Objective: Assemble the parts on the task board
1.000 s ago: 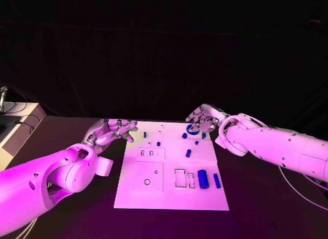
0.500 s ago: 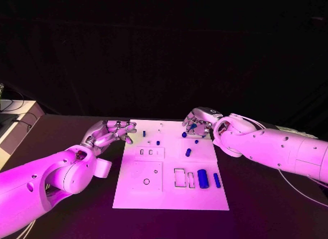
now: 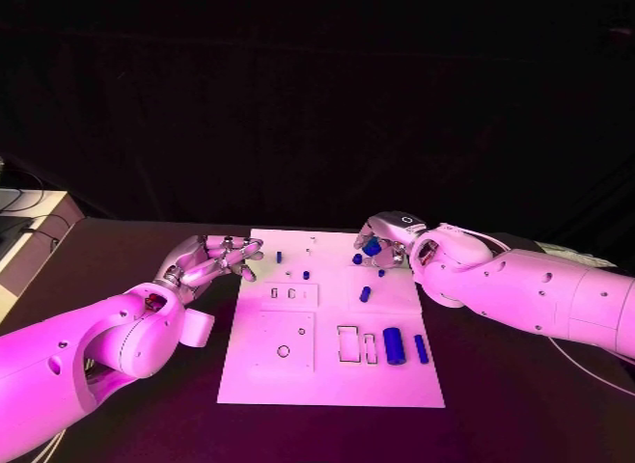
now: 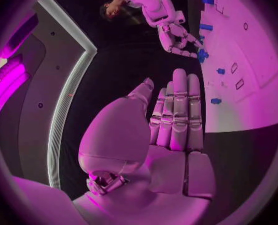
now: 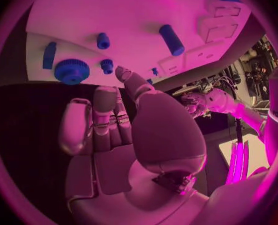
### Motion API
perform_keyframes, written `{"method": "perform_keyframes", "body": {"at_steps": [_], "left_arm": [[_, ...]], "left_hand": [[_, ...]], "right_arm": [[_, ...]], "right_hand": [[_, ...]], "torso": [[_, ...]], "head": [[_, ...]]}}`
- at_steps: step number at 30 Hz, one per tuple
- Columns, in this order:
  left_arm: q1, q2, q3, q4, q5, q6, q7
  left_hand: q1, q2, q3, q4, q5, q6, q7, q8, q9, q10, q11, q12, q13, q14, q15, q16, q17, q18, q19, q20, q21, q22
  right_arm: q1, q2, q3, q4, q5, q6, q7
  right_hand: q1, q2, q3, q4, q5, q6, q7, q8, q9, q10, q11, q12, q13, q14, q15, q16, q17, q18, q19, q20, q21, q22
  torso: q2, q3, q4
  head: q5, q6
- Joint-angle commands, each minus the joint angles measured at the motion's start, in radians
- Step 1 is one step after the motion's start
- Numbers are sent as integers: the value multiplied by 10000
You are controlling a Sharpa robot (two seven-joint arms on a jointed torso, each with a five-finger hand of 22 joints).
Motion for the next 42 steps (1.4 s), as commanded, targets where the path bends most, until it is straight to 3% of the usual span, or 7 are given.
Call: {"method": "perform_keyframes", "body": {"at_steps": [1, 6, 14, 21, 30, 42], "left_arm": [[-4, -12, 11, 81, -51, 176, 23], [-4, -43, 13, 146, -56, 171, 19], [-2, -81, 19, 211, -65, 185, -11], [-2, -90, 26, 211, -67, 197, -43], [-1, -77, 29, 171, -78, 200, -106], [-1, -60, 30, 100, -186, 125, -255]], "left_hand": [[-65, 64, 65, -1, -32, -65, -20, -27, 5, -59, -7, -11, -9, 56, -14, -34, 7, 114, 11, 14, -34, -8], [-65, 64, 65, -1, -32, -65, -20, -27, 5, -59, -7, -11, -9, 56, -14, -34, 7, 114, 11, 14, -34, -8], [-79, 49, 98, -3, -31, -74, -13, -27, 5, -68, -2, -9, -8, 56, -12, -46, 18, 112, 7, 14, -28, -25], [-89, 53, 113, 3, -31, -82, -9, -27, 5, -81, 3, -10, -8, 51, -8, -56, 21, 111, 2, 16, -30, -37], [-89, 53, 113, 3, -31, -82, -9, -27, 5, -81, 3, -10, -8, 51, -8, -56, 21, 111, 2, 16, -30, -37], [-90, 33, 140, -16, -44, -85, -3, -26, 5, -84, 5, -9, -8, 46, -6, -78, 22, 111, -6, 20, -29, -64]], "right_arm": [[-18, 51, 3, -65, -677, 73, -387], [-30, 120, 3, -177, -752, 25, -455], [-43, 219, 3, -406, -724, -90, -449], [-46, 256, 4, -448, -562, -168, -362], [-60, 293, 5, -459, -486, 41, -309], [-67, 305, 5, -487, -445, 151, -303]], "right_hand": [[215, -46, -198, 283, -95, -138, -15, -18, -12, -106, 25, -3, -5, -65, 68, 215, -306, 154, 115, 72, -143, 88], [338, -110, -172, 460, -121, -197, -13, -34, -13, -69, 21, -4, -6, -150, 72, 493, -711, 158, 191, 72, -373, 341], [285, -63, -67, 410, -114, -261, -11, -27, -16, 46, 3, -13, -10, -175, 61, 634, -955, 157, 286, 69, -656, 720], [-68, 8, 641, 166, -124, -451, -48, -27, -17, 607, -119, -19, -15, -174, -21, 641, -987, 145, 339, 18, -785, 996], [-304, -25, 1175, 102, -102, -415, -50, -23, -13, 1030, -214, -16, -11, -170, -82, 629, -990, 141, 392, -21, -937, 1241], [-324, -21, 1302, 142, -113, -318, -47, -21, -8, 1147, -241, -12, -7, -161, -100, 614, -975, 142, 492, -35, -1231, 1608]], "torso": [[73, -15, 12], [139, -35, 48], [231, -61, 94], [290, -71, 129], [375, -86, 121], [443, -94, 137]], "head": [[-24, 15], [-45, 29], [-96, 63], [-114, 81], [-121, 133], [-150, 171]]}}
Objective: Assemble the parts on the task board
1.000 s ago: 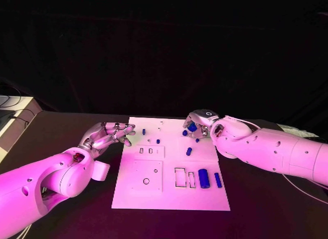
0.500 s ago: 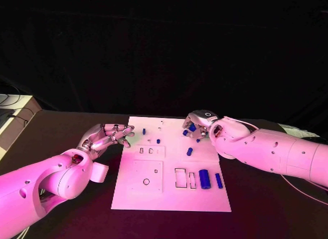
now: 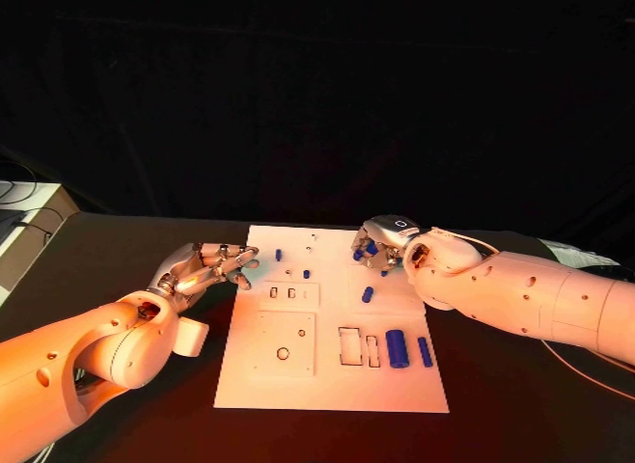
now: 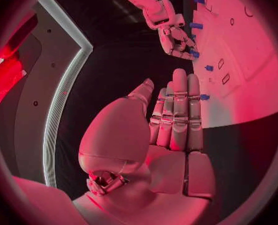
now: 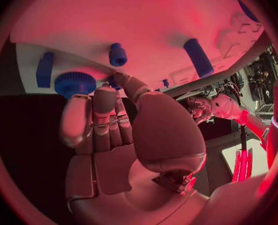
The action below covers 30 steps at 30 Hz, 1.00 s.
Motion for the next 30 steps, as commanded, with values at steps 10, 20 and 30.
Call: {"method": "perform_keyframes", "body": {"at_steps": [10, 20, 30], "left_arm": [[1, 24, 11, -1, -95, 116, -103], [1, 20, 11, -54, -95, 107, -122], [1, -6, 12, -39, -98, 88, -123]], "left_hand": [[-50, -8, 79, -10, -44, -86, -2, -26, 7, -85, 5, -9, -6, 46, -6, -53, 13, 111, -5, 21, -30, -17], [-16, -17, 107, -53, -45, -95, 0, -27, 6, -95, 6, -10, -7, 47, -7, -67, 12, 114, -6, 21, -25, -34], [16, -27, 140, -104, -43, -98, 8, -28, 5, -97, 7, -10, -8, 50, -10, -70, 15, 116, -6, 15, -7, -38]], "right_arm": [[-24, -7, -12, 49, 288, -423, 211], [9, -91, 76, 294, 990, -1334, -279], [141, 213, 174, 380, 855, -1536, -937]], "right_hand": [[69, 712, 162, 179, -144, 1039, -298, 42, 66, 1230, -394, -6, 17, 55, -307, 49, 27, 30, 543, -214, 207, 513], [125, 1108, 57, -30, -459, 1279, -372, 27, 93, 1371, -457, -6, 14, 53, -369, 131, 146, -107, 553, -335, 375, 834], [42, 1182, 30, -238, -433, 1307, -371, 25, 90, 1377, -457, -2, 15, 55, -369, 134, 173, -119, 620, -342, 239, 1080]], "torso": [[86, 9, 5], [120, 32, 0], [183, 46, -14]], "head": [[-16, 52], [18, 156], [21, 256]]}}
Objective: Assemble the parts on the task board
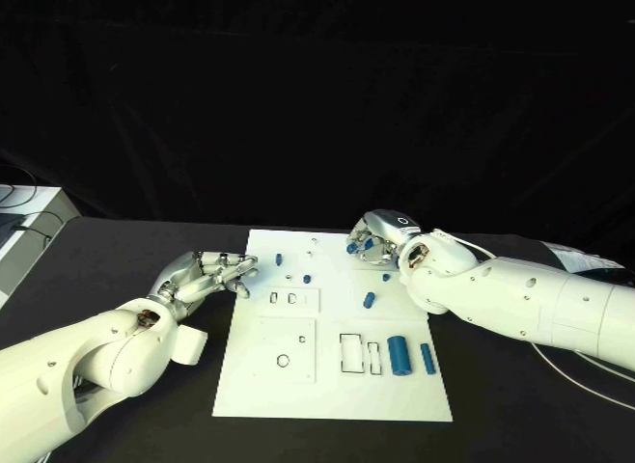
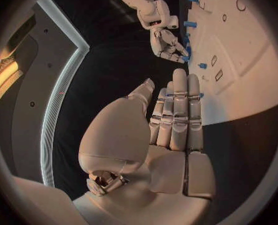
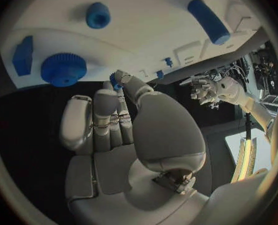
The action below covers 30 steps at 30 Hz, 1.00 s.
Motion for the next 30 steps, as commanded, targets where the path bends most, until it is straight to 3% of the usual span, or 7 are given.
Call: {"method": "perform_keyframes", "body": {"at_steps": [1, 9, 10, 18, 22, 28, 30], "left_arm": [[1, 7, 10, 40, -43, 91, 25], [1, 28, 19, 101, -62, 107, 18], [1, 32, 22, 111, -67, 110, 19], [3, 67, 32, 142, -92, 124, 10], [4, 73, 35, 154, -124, 142, -9], [5, 70, 38, 156, -145, 157, -23], [5, 66, 38, 152, -147, 158, -26]], "left_hand": [[16, -27, 55, -19, -43, -97, 6, -28, 6, -97, 7, -10, -8, 50, -10, -54, 16, 115, -5, 16, -7, -16], [11, -31, 76, -43, -43, -102, 8, -27, 6, -104, 8, -10, -8, 50, -9, -55, 21, 115, -11, 15, 8, -19], [11, -31, 76, -43, -43, -102, 8, -27, 6, -104, 8, -10, -8, 50, -9, -55, 21, 115, -11, 15, 8, -19], [11, -31, 76, -43, -43, -102, 8, -27, 6, -104, 8, -10, -8, 50, -9, -55, 21, 115, -11, 15, 8, -19], [-21, -41, 106, -80, -46, -105, 8, -27, 6, -113, 9, -9, -8, 108, -24, 35, 80, 134, 46, -9, 114, 8], [-32, -45, 111, -85, -46, -108, 11, -25, 7, -116, 8, -11, -8, 99, -24, 60, 98, 133, 33, -12, 136, 14], [-32, -45, 111, -85, -46, -108, 11, -25, 7, -116, 8, -11, -8, 99, -24, 60, 98, 133, 33, -12, 136, 14]], "right_arm": [[23, 201, 9, -60, -129, -307, -554], [42, 1045, 20, -704, -766, -588, -942], [43, 1156, 21, -796, -826, -625, -958], [46, 1766, 29, -1286, -1140, -745, -1079], [59, 1870, 38, -1299, -1248, -772, -1114], [74, 1910, 47, -1274, -1320, -741, -1118], [76, 1912, 48, -1261, -1335, -714, -1115]], "right_hand": [[78, 285, 17, -83, 10, 87, -14, 26, 22, 322, -257, 48, -7, 14, -49, 32, 11, 32, 596, -49, -102, 1119], [66, 284, 33, -121, -11, 80, -6, 23, 20, 309, -250, 47, -7, 17, -46, 14, 4, 36, 639, -48, -241, 1244], [66, 284, 33, -121, -11, 80, -6, 23, 20, 309, -250, 47, -7, 17, -46, 14, 4, 36, 639, -48, -241, 1244], [68, 277, 61, -149, 17, 71, 0, 23, 18, 299, -246, 46, -7, 13, -44, 5, 6, 37, 660, -45, -313, 1314], [53, 271, 85, -170, 7, 81, -5, 25, 21, 299, -246, 47, -8, 16, -43, 2, 13, 37, 683, -44, -380, 1399], [53, 271, 85, -170, 7, 81, -5, 25, 21, 299, -246, 47, -8, 16, -43, 2, 13, 37, 683, -44, -380, 1399], [59, 263, 86, -175, 9, 85, -3, 24, 21, 297, -245, 46, -8, 17, -44, 5, 16, 35, 689, -44, -390, 1424]], "torso": [[34, 5, 3], [70, 14, 43], [72, 29, 39], [101, -37, 132], [115, -64, 160], [124, -88, 181], [136, -80, 167]], "head": [[-8, 37], [-37, 74], [-32, 79], [-101, 84], [-40, 80], [-55, 71], [-45, 82]]}}
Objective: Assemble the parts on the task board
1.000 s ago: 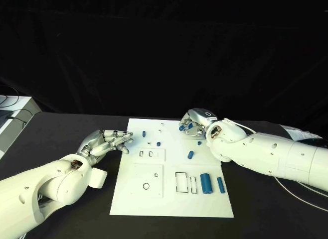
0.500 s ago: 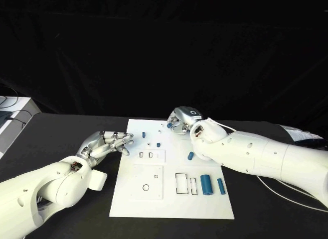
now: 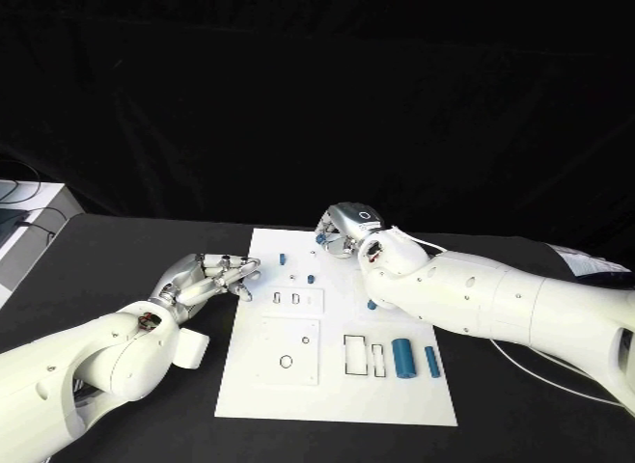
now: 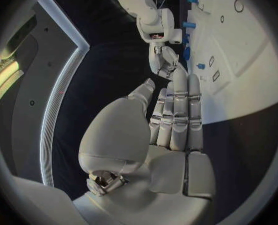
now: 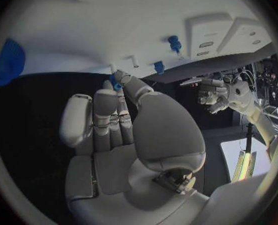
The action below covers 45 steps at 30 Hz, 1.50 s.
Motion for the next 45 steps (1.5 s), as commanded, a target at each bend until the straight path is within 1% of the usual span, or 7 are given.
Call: {"method": "perform_keyframes", "body": {"at_steps": [1, 20, 23, 25, 33, 41, 45], "left_arm": [[5, 14, 11, 24, -74, 155, 10], [9, 27, 17, 4, -87, 181, -7], [9, 33, 18, 0, -90, 180, -5], [10, 38, 19, -2, -92, 184, -4], [12, 42, 23, -33, -96, 184, -13], [13, 43, 24, -89, -97, 175, -15], [14, 48, 25, -103, -97, 175, -17]], "left_hand": [[-31, -45, 37, -11, -46, -73, -24, -25, 7, -41, 9, -10, -8, 58, 16, 58, 8, 135, 33, -12, 56, 9], [-38, -51, 44, -21, -47, -75, -26, -27, 6, -36, 8, -10, -8, 32, 18, 73, 18, 133, 8, -8, 77, 10], [-38, -51, 44, -21, -47, -75, -26, -27, 6, -36, 8, -10, -8, 32, 18, 73, 18, 133, 8, -8, 77, 10], [-38, -51, 44, -21, -47, -75, -26, -27, 6, -36, 8, -10, -8, 32, 18, 73, 18, 133, 8, -8, 77, 10], [-56, -48, 55, -26, -49, -73, -27, -26, 7, -36, 9, -9, -7, 20, 21, 96, 18, 139, -19, 0, 117, -4], [-56, -48, 55, -26, -49, -73, -27, -26, 7, -36, 9, -9, -7, 20, 21, 96, 18, 139, -19, 0, 117, -4], [-56, -48, 55, -26, -49, -73, -27, -26, 7, -36, 9, -9, -7, 20, 21, 96, 18, 139, -19, 0, 117, -4]], "right_arm": [[10, 18, 7, 26, -313, -48, -82], [23, 290, 8, -450, -622, 228, -199], [23, 326, 8, -517, -633, 267, -196], [24, 345, 8, -561, -636, 322, -177], [24, 400, 5, -668, -629, 455, -69], [24, 411, 2, -710, -614, 525, -53], [25, 442, 1, -773, -472, 299, 14]], "right_hand": [[137, 186, 16, -24, 23, 59, 21, 12, 19, 285, -220, 34, 15, 16, -45, 5, 13, 96, 690, -46, -41, 1428], [139, 176, 22, -11, 30, 38, 29, 7, 14, 268, -213, 34, 15, 11, -39, 2, 17, 93, 695, -43, -69, 1456], [141, 176, 24, -8, 20, 36, 27, 8, 14, 265, -214, 33, 14, 6, -39, -6, 15, 92, 695, -41, -73, 1458], [141, 176, 24, -8, 20, 36, 27, 8, 14, 265, -214, 33, 14, 6, -39, -6, 15, 92, 695, -41, -73, 1458], [133, 171, 21, 8, -15, 17, 32, 6, 12, 238, -204, 33, 14, 8, -34, -17, 15, 97, 691, -36, -114, 1454], [144, 142, 11, -3, -41, 11, 37, 6, 11, 237, -203, 33, 14, 7, -32, -23, 19, 97, 693, -34, -124, 1457], [-26, -86, -49, 91, -218, -548, 219, -37, -76, -348, 1, 38, 3, -28, 97, -110, -4, 149, 660, 30, -372, 1393]], "torso": [[20, -6, 2], [91, -1, 38], [88, 5, 26], [91, -8, 38], [117, 14, 25], [125, 7, 24], [129, 14, 11]], "head": [[7, 10], [9, -8], [55, 12], [22, 24], [54, 39], [49, 45], [55, 73]]}}
